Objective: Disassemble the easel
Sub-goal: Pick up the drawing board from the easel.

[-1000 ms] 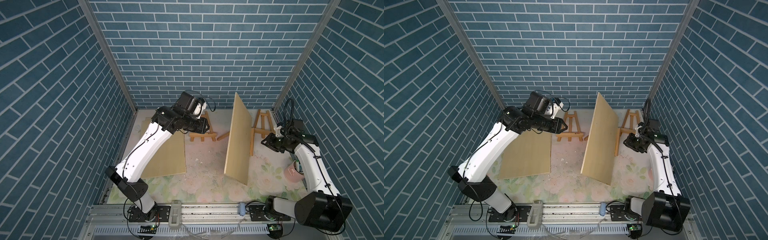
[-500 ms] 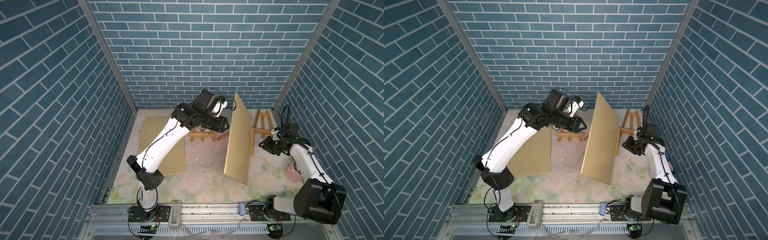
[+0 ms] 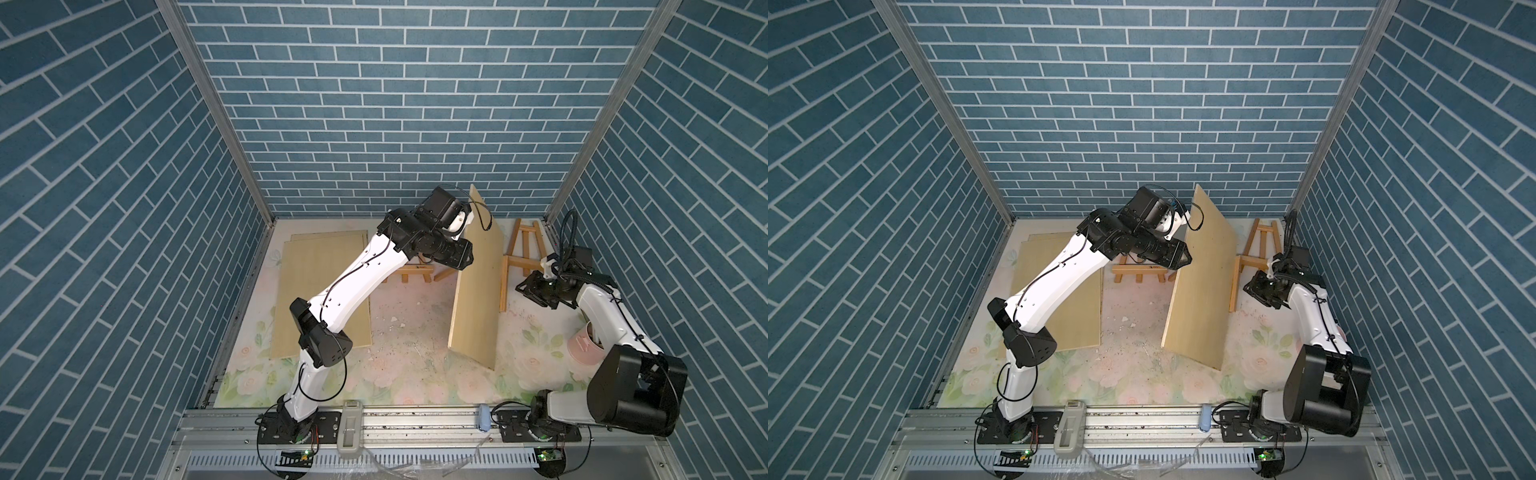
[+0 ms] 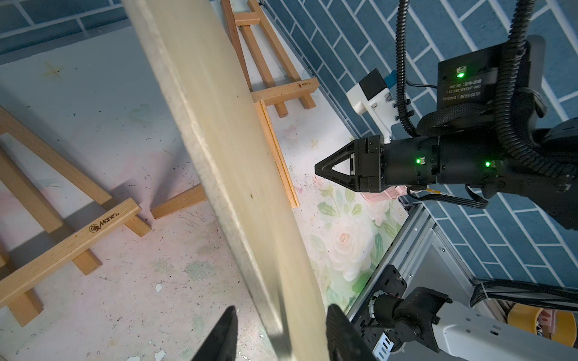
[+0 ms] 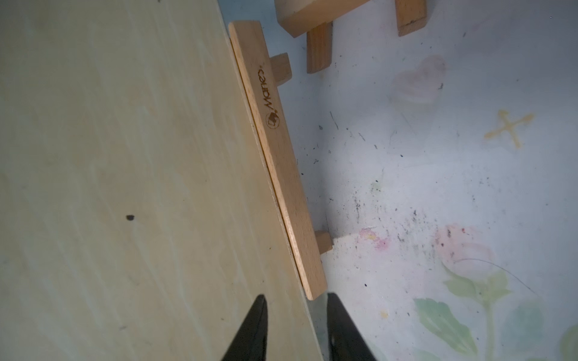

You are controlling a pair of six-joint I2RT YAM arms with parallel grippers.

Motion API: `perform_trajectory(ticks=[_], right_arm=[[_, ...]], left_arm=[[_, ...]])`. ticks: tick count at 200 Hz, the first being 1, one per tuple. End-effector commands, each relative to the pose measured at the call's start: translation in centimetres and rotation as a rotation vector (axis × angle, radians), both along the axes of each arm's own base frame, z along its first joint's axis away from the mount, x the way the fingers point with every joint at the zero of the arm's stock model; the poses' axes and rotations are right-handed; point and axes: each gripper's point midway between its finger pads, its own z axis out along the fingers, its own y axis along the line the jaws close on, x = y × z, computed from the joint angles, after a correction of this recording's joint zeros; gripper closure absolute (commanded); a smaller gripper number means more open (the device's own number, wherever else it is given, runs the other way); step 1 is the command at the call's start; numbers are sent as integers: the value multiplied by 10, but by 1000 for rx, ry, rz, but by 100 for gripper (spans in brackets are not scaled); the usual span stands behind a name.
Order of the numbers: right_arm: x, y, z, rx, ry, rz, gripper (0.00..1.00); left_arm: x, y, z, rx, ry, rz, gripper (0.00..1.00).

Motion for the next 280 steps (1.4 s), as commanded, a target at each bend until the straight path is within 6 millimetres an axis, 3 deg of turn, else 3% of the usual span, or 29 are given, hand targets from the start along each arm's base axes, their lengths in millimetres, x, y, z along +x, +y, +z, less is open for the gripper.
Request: perform_trajectory(ticks=[1,94,156,248,280], right_arm=[[5,1,-1,19,1,-6,67],[33,2,-28,70,6,24,68],[58,8,-39,135,-20,50,69],[62,16,-48,194,-32,72,72],[64,15,-57,192,-8,70,79]], left_arm=[[0,-6,-3,5,-7,-9,52],[8,-19,-24,25,35,3,57],[13,-22,-23,11,41,19,62],[18,-21,-26,12,55,42,66],[18,-21,-25,8,59,45,67]])
